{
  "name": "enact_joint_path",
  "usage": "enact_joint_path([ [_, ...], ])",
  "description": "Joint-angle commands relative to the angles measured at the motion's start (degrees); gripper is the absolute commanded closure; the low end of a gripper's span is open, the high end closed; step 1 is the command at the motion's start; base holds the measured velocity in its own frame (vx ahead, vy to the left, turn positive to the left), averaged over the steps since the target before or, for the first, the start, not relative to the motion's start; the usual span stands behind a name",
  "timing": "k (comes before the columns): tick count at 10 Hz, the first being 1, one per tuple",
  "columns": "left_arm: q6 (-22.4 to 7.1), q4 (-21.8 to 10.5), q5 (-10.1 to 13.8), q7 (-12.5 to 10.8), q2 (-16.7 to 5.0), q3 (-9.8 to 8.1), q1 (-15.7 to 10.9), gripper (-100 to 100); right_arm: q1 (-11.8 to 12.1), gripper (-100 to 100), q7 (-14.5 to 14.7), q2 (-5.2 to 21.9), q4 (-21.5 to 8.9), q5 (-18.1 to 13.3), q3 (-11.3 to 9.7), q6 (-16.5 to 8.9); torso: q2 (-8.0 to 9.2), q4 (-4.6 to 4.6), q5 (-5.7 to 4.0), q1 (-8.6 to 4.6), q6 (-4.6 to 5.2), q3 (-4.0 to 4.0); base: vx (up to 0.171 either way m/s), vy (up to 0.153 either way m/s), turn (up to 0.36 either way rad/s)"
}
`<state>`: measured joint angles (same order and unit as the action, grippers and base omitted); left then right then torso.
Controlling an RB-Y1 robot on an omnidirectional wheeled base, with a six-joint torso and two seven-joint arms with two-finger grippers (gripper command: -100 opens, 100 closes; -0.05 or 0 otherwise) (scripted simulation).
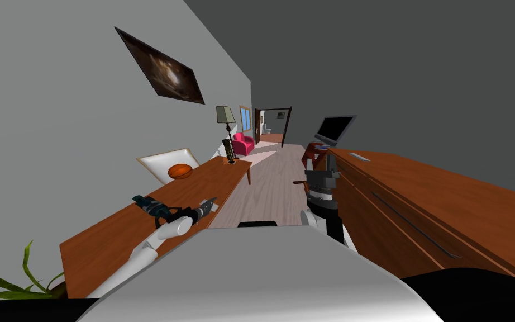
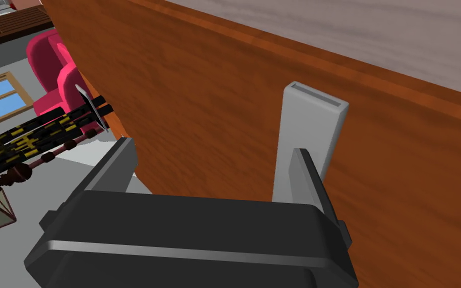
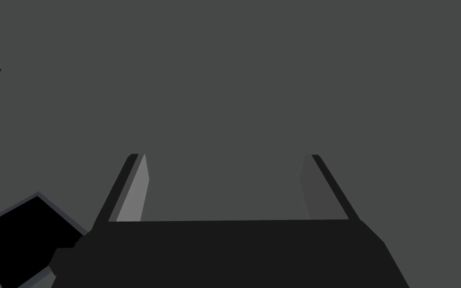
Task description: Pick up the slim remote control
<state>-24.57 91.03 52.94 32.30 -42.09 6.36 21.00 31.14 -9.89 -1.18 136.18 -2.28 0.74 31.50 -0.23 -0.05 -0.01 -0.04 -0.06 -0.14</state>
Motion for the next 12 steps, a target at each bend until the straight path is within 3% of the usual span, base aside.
enact_joint_path([
  [1,-2.86,-2.28,1.15,1.09,-1.36,0.44,-0.57,-100,0.0,0,0.0,0.0,0.0,0.0,0.0,0.0,0.0,0.0,0.0,0.0,0.0,0.0,0.076,0.008,-0.06],
  [3,-5.56,-4.36,2.33,2.27,-2.6,1.07,-1.13,-100,0.0,0,0.0,0.0,0.0,0.0,0.0,0.0,-0.16,-0.03,0.0,0.02,0.01,-0.08,0.102,-0.005,-0.054],
  [5,-9.53,-8.78,4.33,4.56,-4.78,2.45,-2.2,-100,0.0,0,0.0,0.0,0.0,0.0,0.0,0.0,-0.1,-0.02,0.01,0.02,0.01,-0.06,0.101,0.003,-0.047],
  [8,-11.54,-11.06,5.19,5.66,-5.72,3.16,-2.71,-100,0.01,0,0.0,0.0,0.0,0.0,0.0,0.0,-0.14,-0.03,0.01,0.04,0.0,-0.08,0.093,0.009,-0.013],
  [10,-15.02,-14.82,6.7,7.75,-7.42,4.55,-3.69,-100,0.0,0,0.0,0.0,0.0,0.0,0.0,0.0,-0.08,-0.01,0.01,0.03,0.0,-0.05,0.106,-0.001,-0.029],
  [12,-16.62,-16.82,7.38,8.72,-8.19,5.2,-4.16,-100,0.01,0,0.0,0.0,0.0,0.0,0.0,0.0,-0.15,-0.04,0.0,0.01,0.0,-0.09,0.099,0.004,-0.008],
])
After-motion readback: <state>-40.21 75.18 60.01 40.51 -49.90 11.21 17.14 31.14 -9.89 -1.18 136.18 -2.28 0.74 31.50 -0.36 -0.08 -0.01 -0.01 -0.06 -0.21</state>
